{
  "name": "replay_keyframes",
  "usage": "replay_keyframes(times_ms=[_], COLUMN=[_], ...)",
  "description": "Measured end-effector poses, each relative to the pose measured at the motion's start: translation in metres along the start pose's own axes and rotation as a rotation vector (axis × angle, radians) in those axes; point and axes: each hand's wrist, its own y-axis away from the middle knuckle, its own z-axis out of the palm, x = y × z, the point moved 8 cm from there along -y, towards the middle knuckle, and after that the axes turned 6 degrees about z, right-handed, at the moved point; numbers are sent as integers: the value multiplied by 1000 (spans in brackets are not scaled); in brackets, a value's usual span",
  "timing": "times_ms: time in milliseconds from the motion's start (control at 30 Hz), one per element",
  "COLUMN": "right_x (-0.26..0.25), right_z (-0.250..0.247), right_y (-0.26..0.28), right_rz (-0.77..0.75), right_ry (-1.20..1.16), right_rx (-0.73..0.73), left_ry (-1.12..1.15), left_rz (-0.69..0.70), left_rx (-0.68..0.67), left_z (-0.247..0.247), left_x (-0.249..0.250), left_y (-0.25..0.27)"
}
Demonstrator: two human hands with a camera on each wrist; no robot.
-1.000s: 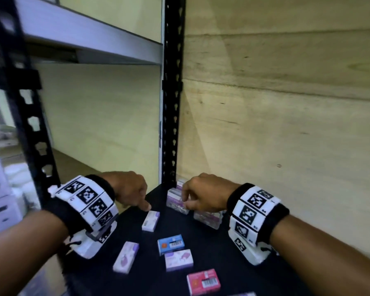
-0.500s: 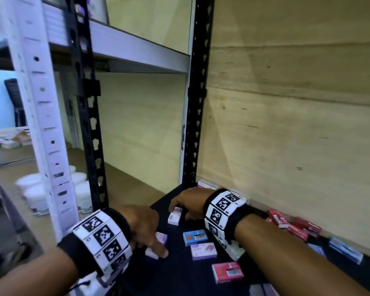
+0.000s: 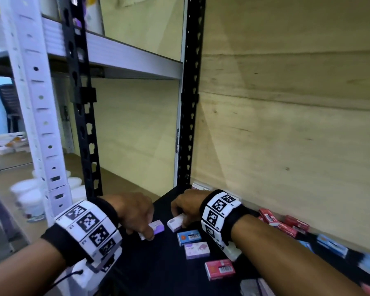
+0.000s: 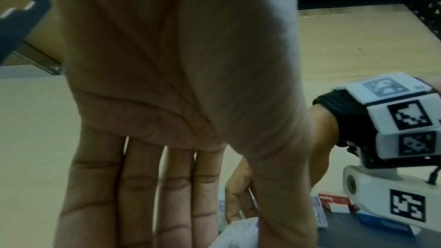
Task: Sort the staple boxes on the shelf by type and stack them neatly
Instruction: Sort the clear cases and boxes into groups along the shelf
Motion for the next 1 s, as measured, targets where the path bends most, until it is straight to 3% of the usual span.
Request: replay_keyframes(times_ms=[167,333,700,1000], right_x=[33,91,243,326], right_z=[-13,-11,42,118], right_y=[49,118,341,511], right_rz=[67,257,759,1141], right_ry=[-60,-83,-99,-215], right_rx=[10,1,-103,-215], left_ry=[-49,-115,-305,-411], left_rz=[47,155,562,909], left_rx=[10,60,95,88], left_z=[-28,-52,-42,-5], left_x=[25,83,320,518], left_y=[-4,-20,-51,-44])
